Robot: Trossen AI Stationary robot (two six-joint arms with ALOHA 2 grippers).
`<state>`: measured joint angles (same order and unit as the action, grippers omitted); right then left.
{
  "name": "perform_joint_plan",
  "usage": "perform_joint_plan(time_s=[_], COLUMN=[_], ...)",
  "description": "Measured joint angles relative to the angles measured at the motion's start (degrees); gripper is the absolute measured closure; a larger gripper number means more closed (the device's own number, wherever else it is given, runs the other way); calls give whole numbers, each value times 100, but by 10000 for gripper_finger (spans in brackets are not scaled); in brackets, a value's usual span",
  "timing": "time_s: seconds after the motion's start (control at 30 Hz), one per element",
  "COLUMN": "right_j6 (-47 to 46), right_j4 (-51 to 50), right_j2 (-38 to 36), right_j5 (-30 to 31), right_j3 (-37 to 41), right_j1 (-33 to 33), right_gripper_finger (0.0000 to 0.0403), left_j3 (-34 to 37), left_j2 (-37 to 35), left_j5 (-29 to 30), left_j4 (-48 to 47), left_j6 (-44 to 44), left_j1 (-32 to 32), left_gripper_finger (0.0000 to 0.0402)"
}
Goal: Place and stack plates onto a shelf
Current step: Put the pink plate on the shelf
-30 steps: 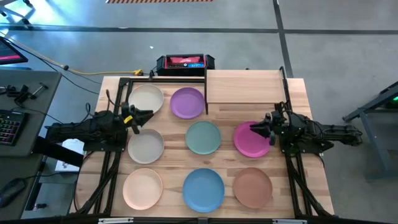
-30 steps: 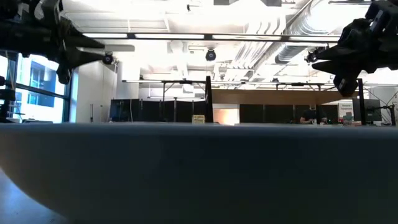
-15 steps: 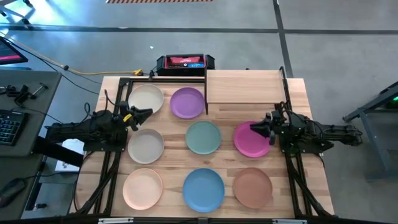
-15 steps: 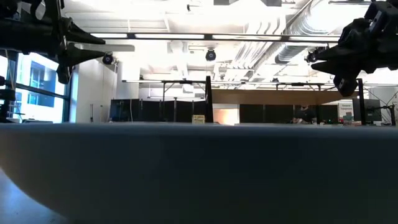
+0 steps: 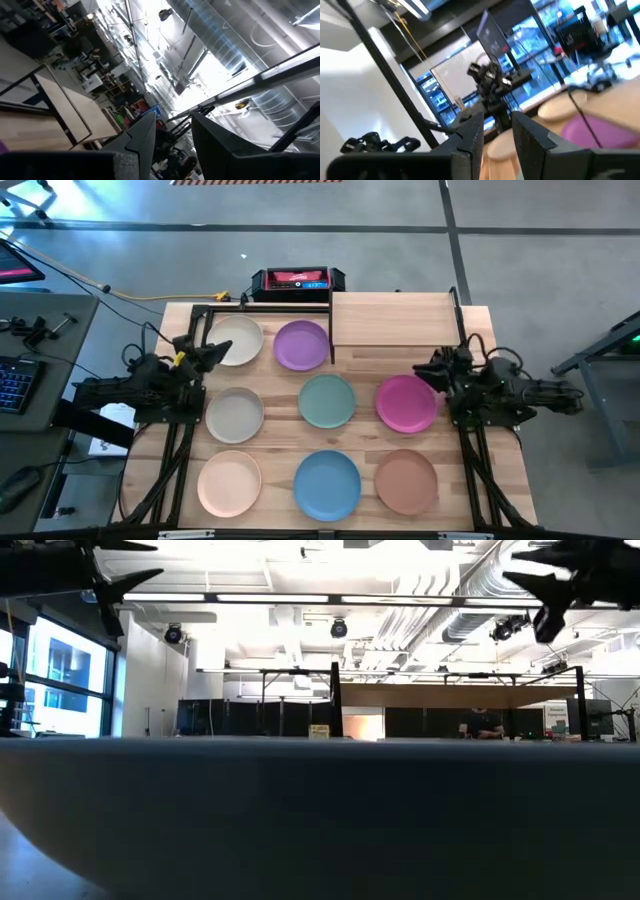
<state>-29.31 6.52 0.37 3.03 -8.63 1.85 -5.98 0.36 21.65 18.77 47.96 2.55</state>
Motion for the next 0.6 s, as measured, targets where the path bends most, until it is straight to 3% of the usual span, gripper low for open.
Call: perform_joint_plan(time_s=[0.3, 0.6], right_j6=[715, 1286], right_j4=[64, -115], right_j2=[10, 706], right_j5=[0, -2], right_j3=[-691, -1718], right_j1=[0, 0], right_gripper_finger=[240, 234], left_j3=[-48, -979], left_j2=[1, 420], left_j5=[-3, -197], left_j4=[43, -152], left_j6=[143, -668], left_j1=[0, 0], left_gripper_finger=[287, 287])
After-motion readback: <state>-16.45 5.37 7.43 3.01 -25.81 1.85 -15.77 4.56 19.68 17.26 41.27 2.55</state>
